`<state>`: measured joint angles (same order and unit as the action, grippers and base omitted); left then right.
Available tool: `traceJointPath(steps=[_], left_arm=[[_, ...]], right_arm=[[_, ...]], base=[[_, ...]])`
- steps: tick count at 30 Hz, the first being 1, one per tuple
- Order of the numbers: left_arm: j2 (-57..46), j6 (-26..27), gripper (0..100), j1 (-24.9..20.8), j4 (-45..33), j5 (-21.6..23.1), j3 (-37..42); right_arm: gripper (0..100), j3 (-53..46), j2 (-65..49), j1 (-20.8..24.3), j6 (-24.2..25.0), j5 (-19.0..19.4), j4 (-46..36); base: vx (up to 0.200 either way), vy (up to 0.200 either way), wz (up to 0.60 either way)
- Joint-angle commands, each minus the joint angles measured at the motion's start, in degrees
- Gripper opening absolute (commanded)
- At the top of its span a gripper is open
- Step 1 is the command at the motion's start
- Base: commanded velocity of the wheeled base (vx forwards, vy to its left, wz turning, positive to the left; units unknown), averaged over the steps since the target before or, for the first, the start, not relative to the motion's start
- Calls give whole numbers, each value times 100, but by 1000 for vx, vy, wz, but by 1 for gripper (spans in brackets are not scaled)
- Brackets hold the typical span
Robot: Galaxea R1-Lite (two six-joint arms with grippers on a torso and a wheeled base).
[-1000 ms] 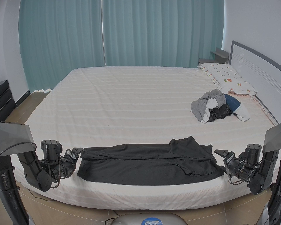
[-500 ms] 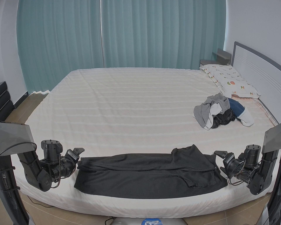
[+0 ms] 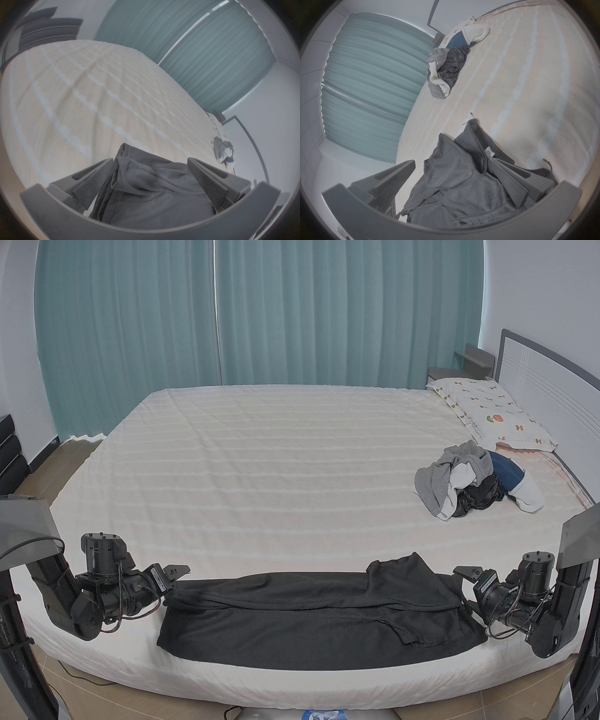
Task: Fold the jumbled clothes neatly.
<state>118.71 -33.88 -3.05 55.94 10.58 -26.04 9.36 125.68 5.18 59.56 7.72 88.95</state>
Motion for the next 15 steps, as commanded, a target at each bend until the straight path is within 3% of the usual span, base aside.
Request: traceJointPath(steps=[1, 4, 15], left_arm=[[-15, 698, 100, 32, -1077, 58, -630], [-50, 900, 100, 32, -1428, 58, -683], [240, 962, 100, -12, -875, 5, -639]], right_arm=[[100, -49, 88, 18, 3, 11, 52], [100, -49, 88, 18, 3, 11, 52], [100, -40, 158, 141, -6, 2, 52]], base=[[0, 0, 0], [0, 0, 0], [0, 0, 0]])
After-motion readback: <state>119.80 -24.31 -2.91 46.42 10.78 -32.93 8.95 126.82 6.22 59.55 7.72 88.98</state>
